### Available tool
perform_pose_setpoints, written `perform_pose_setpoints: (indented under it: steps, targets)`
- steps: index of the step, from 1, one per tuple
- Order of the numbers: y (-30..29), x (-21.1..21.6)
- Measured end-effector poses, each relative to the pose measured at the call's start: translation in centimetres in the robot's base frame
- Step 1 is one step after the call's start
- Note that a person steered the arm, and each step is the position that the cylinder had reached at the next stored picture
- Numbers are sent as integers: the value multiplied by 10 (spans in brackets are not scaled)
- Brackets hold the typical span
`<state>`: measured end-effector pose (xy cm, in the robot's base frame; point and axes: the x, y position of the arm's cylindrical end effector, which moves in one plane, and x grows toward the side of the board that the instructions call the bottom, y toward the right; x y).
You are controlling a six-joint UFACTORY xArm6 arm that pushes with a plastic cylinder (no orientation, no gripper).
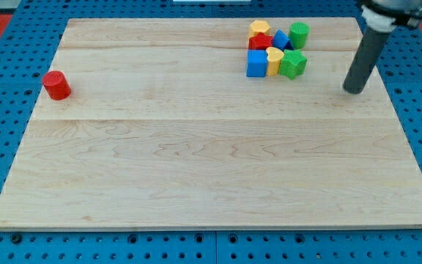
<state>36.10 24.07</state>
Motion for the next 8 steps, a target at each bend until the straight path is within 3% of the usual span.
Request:
perform_pose_setpoints:
  steps: [2,4,7,8]
  targets:
    - [-59,-87]
    - [-192,-97]
    - [-272,-64]
    - [-334,-85]
